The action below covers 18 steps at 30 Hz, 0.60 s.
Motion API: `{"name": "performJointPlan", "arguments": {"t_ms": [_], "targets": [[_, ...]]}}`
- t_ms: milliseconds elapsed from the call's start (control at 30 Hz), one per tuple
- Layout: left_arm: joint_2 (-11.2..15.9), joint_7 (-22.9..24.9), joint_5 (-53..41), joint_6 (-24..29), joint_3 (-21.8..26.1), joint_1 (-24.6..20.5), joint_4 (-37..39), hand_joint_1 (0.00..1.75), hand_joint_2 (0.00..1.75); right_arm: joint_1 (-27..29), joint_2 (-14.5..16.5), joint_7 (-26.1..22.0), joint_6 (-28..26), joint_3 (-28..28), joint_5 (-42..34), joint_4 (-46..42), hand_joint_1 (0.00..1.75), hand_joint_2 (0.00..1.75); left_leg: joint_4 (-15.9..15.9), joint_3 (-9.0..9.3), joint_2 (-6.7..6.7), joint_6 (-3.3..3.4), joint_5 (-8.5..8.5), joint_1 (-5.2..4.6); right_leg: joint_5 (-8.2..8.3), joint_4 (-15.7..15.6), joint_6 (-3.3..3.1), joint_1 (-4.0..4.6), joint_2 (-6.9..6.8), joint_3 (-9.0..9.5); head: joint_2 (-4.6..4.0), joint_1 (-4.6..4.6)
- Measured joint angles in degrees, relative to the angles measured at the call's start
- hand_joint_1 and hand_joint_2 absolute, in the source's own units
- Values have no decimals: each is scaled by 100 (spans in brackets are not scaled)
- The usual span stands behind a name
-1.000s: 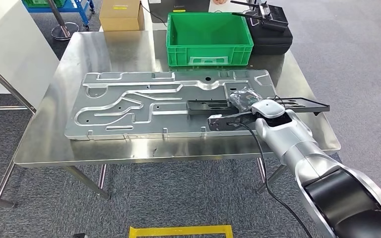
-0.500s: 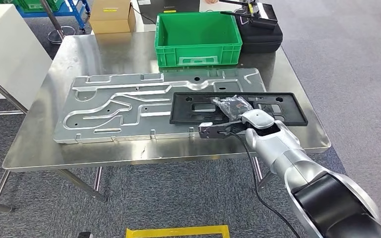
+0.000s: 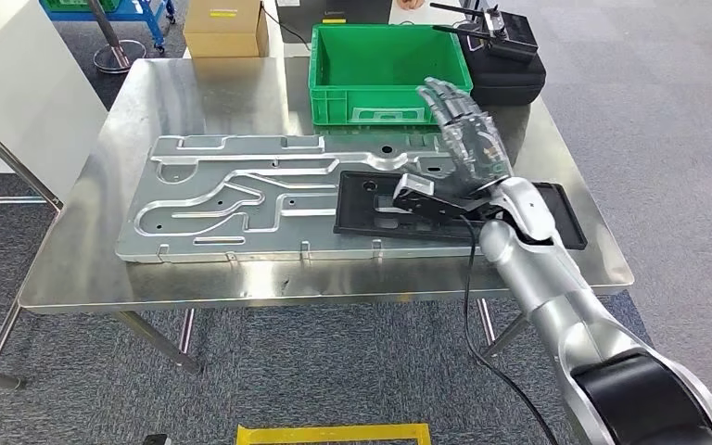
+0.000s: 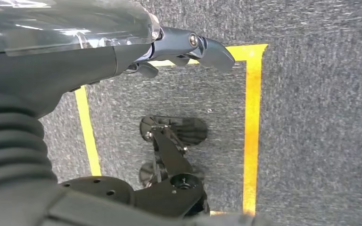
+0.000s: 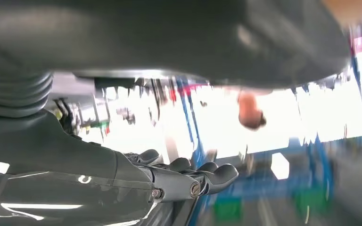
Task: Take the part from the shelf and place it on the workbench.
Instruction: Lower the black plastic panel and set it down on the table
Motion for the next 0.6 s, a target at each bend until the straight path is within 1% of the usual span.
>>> {"name": "performJointPlan", "arguments": {"t_ms": [33, 67, 100, 133, 200, 233, 267, 300, 333, 367, 400, 433, 467, 500, 533, 567, 600], "targets": [[-7, -43, 20, -25, 13, 12, 1, 0, 0, 185, -151, -17, -134, -159, -104, -419, 0, 0, 13, 0, -15, -17, -12, -11, 139, -378, -22, 16, -13, 179, 0, -2], [-13, -88, 49, -51, 34, 22, 1, 0, 0, 394, -323, -30, -293, -350, -225, -859, 0, 0, 20, -1, -31, -34, -21, -19, 207, -631, -44, 34, -27, 296, 0, -3], [-19, -130, 83, -76, 60, 40, 2, 0, 0, 619, -499, -34, -462, -561, -349, -1267, 0, 0, 20, 0, -45, -54, -29, -26, 207, -737, -65, 53, -38, 346, 0, -4], [-25, -166, 117, -95, 90, 65, 2, 0, 0, 869, -671, -35, -622, -792, -462, -1651, 0, 0, 14, 8, -59, -79, -34, -31, 199, -752, -84, 70, -41, 359, 0, -6], [-31, -210, 165, -112, 154, 126, 2, 0, 0, 1497, -994, -72, -884, -1330, -650, -2389, 0, 0, 12, 36, -44, -131, -81, -34, 204, -807, -134, 46, -56, 419, 0, -6], [-37, -219, 189, -115, 190, 151, 2, 0, 0, 1886, -1127, -128, -982, -1675, -767, -2765, 0, 0, 100, 22, -11, -152, -169, -35, 207, -846, -162, 29, -70, 462, 0, -10], [-43, -221, 207, -113, 226, 172, 3, 0, 0, 2303, -1231, -223, -1052, -2064, -930, -3117, 0, 0, 307, -44, 23, -166, -325, -36, 214, -878, -189, 13, -93, 502, 0, -11], [-52, -216, 233, -103, 263, 189, 3, 0, 0, 2730, -1298, -342, -1086, -2465, -1134, -3409, 0, 0, 628, -162, 57, -173, -533, -30, 213, -890, -207, 15, -117, 525, 0, -13], [-63, -204, 257, -88, 303, 203, 4, 0, 0, 3169, -1345, -480, -1081, -2905, -1374, -3662, 0, 0, 1017, -320, 69, -180, -758, -27, 209, -888, -222, 18, -139, 531, 0, -15], [-72, -188, 274, -66, 345, 218, 4, 0, 0, 3617, -1363, -638, -1017, -3361, -1610, -3860, 0, 0, 1367, -462, 70, -184, -931, -26, 208, -883, -228, 24, -165, 528, 0, -13], [-80, -166, 286, -39, 389, 238, 4, 0, 0, 4055, -1360, -790, -912, -3819, -1786, -4020, 0, 0, 1559, -528, 70, -187, -1002, -26, 202, -878, -229, 30, -181, 521, 0, -12], [-85, -143, 289, -12, 433, 262, 4, 0, 0, 4449, -1331, -934, -756, -4311, -1885, -4152, 0, 0, 1529, -483, 70, -183, -954, -26, 198, -871, -228, 33, -190, 512, 0, -12], [-87, -120, 289, 17, 473, 286, 4, 0, 0, 4774, -1269, -1054, -576, -4815, -1912, -4252, 0, 0, 1268, -316, 66, -170, -806, -26, 194, -863, -225, 34, -184, 504, 0, -12], [-87, -102, 286, 37, 505, 302, 4, 0, 0, 5034, -1188, -1126, -430, -5258, -1874, -4315, 0, 0, 847, -67, 56, -146, -624, -28, 191, -852, -219, 33, -167, 500, 0, -14], [-86, -89, 279, 51, 535, 304, 4, 0, 0, 5250, -1101, -1167, -326, -5660, -1816, -4359, 0, 0, 437, 165, 46, -120, -487, -36, 188, -834, -204, 42, -145, 495, 0, -15], [-87, -83, 272, 61, 564, 298, 4, 0, 0, 5431, -1009, -1182, -278, -6001, -1732, -4374, 0, 0, 138, 328, 38, -96, -402, -44, 190, -820, -181, 48, -124, 490, 0, -12], [-90, -82, 259, 64, 591, 291, 4, 0, 0, 5571, -928, -1184, -262, -6256, -1625, -4356, 0, 0, -20, 408, 36, -77, -375, -53, 198, -810, -152, 51, -106, 485, 0, -11]]}}
